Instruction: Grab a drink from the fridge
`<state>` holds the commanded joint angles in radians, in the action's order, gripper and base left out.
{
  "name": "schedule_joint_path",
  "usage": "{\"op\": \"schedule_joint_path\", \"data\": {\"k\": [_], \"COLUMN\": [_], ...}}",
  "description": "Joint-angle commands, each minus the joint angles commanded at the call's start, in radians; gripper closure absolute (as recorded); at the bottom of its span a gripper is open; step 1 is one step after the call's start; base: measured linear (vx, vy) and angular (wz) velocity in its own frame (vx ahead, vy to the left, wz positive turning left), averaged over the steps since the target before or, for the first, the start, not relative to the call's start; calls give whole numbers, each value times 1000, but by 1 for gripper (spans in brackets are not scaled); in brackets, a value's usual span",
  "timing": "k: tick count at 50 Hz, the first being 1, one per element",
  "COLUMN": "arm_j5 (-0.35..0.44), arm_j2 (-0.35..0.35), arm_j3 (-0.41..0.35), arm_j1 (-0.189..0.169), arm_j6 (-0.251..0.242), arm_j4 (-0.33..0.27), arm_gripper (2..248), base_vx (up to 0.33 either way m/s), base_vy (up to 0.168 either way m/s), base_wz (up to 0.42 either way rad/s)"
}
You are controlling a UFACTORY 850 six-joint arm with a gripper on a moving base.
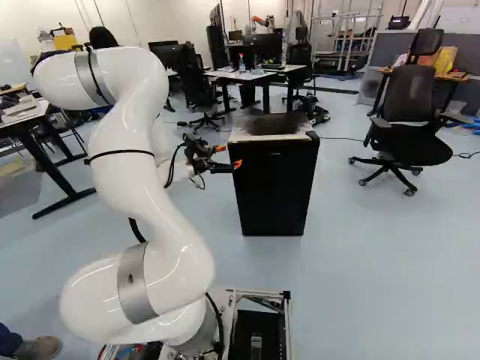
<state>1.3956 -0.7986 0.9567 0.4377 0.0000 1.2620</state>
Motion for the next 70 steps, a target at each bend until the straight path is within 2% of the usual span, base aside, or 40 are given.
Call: {"op": "schedule_joint_path", "data": {"k": [41,70], "arm_j5": [0,3], "arm_j2": [-30,-31], "arm_j3": [58,60], "arm_j1": [-13,-13], "arm_j6": [0,0], "arm_j4": [49,87], "arm_gripper": [3,3], "base_vx": [0,0], "base_vy": [0,0], "base_wz": [0,0]}}
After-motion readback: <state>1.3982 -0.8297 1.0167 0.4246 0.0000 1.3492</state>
